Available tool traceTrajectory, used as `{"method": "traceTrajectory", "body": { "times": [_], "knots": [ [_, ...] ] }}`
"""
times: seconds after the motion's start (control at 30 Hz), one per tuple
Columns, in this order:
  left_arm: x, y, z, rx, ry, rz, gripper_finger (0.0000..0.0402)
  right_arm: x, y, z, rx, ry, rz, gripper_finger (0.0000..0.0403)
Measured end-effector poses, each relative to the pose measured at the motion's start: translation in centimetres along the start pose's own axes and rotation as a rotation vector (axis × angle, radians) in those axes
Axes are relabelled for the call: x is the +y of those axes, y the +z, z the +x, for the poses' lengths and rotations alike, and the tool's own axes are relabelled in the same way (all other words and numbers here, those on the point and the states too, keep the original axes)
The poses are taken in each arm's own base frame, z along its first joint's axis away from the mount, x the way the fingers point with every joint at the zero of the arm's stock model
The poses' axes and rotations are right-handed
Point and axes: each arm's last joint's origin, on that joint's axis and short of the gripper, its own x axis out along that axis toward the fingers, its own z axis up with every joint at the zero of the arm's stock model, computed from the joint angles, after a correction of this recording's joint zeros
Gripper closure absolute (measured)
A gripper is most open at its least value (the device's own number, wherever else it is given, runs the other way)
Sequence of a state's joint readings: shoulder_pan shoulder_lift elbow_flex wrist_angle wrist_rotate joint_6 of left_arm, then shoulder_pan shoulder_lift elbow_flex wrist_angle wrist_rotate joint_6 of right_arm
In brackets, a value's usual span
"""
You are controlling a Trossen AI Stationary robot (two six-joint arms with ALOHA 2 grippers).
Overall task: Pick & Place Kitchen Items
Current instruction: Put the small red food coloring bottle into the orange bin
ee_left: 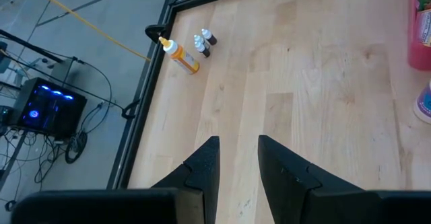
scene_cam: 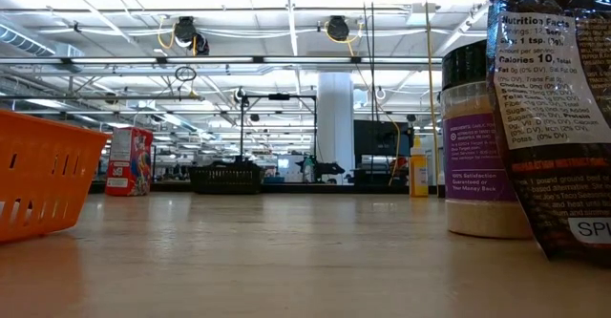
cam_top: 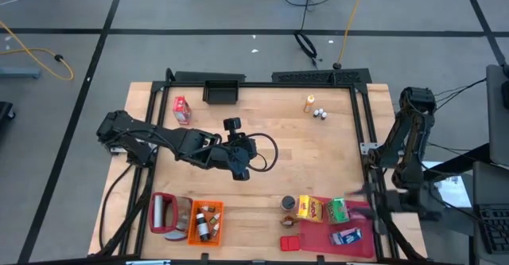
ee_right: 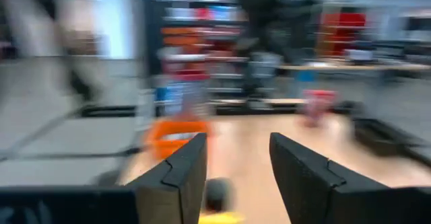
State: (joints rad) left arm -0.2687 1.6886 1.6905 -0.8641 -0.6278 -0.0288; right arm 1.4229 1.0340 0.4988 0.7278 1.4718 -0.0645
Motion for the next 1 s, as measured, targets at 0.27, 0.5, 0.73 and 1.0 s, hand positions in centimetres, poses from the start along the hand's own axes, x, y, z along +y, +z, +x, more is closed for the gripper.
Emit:
{"method": "traceTrajectory", "body": {
  "times": [0.27, 0.5, 0.73, 1.0],
  "knots": [
    [0.0, 0.0, 0.0, 0.000, 0.000, 0.000, 0.0298, -3.3, 1.7, 3.1, -0.002, -0.253, -0.061, 0.0266],
    [0.0, 0.0, 0.0, 0.000, 0.000, 0.000, 0.0298, -6.1, 1.7, 5.2, 0.008, -0.413, -0.101, 0.0273],
    [0.0, 0.0, 0.0, 0.000, 0.000, 0.000, 0.0298, -9.6, -0.3, 7.0, 0.095, -0.440, -0.073, 0.0273],
    [0.0, 0.0, 0.0, 0.000, 0.000, -0.001, 0.0298, -14.8, -3.0, 7.6, 0.311, -0.673, 0.056, 0.0273]
  ]
}}
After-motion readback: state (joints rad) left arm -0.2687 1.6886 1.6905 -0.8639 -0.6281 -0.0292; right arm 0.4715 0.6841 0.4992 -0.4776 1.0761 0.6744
